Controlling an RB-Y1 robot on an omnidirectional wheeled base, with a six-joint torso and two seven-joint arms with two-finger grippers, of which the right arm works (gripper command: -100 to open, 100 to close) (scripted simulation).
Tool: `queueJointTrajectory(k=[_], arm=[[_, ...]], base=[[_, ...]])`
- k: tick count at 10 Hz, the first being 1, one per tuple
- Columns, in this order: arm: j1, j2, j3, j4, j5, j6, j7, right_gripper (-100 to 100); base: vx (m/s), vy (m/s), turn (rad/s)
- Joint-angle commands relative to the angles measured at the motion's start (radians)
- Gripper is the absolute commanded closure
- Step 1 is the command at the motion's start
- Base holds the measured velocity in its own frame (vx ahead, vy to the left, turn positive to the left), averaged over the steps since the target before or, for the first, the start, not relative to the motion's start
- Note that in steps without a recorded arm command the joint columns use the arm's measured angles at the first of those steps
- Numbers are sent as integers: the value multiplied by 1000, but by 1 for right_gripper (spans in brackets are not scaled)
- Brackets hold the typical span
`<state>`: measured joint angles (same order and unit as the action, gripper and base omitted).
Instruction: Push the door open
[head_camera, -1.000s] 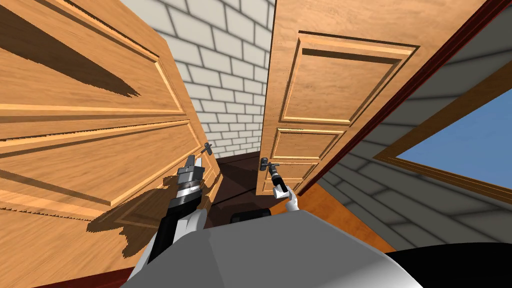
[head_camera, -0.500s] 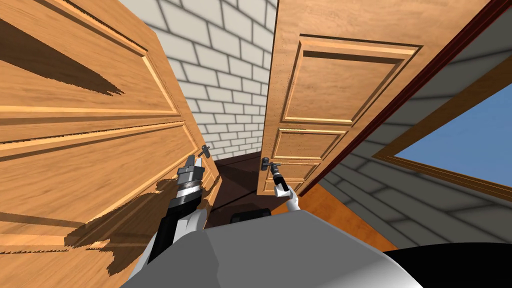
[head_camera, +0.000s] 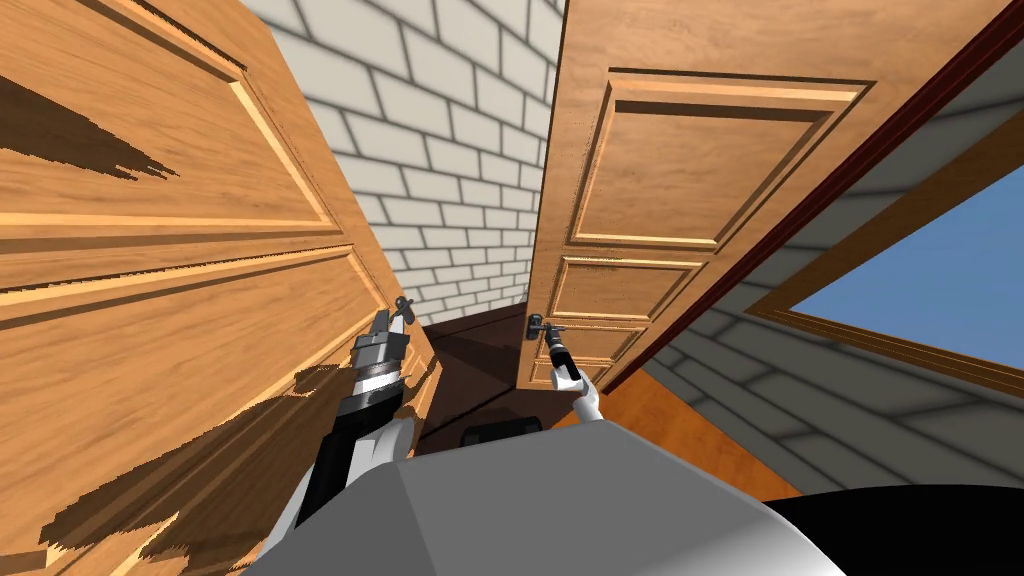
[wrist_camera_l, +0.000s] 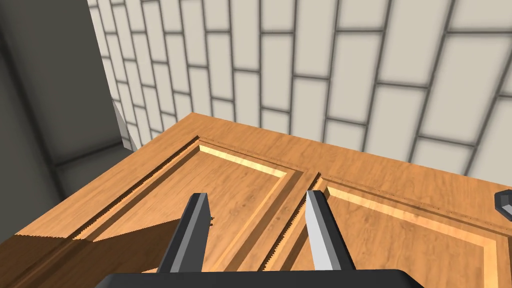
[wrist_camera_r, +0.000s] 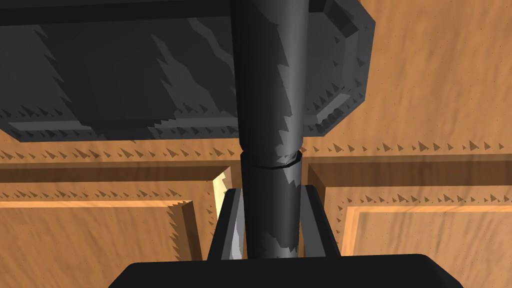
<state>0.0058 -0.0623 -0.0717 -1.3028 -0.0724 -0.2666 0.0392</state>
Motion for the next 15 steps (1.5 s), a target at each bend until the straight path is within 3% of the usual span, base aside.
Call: queueJointTrajectory(k=[1,9,10,11,15], arm=[[-10,2,-36,5,-2,-6,8,100],[-42,45,-135,38,-7,-3,28,100],[-37,40,-133,42,-7,-5,27,100],[-37,29,-152,38,-10,-6,29,100],[-36,19,-190,36,-16,-5,37,100]], base=[[155,91,-83],[163,103,-85],[71,25,-36],[113,26,-52],[182,65,-57]])
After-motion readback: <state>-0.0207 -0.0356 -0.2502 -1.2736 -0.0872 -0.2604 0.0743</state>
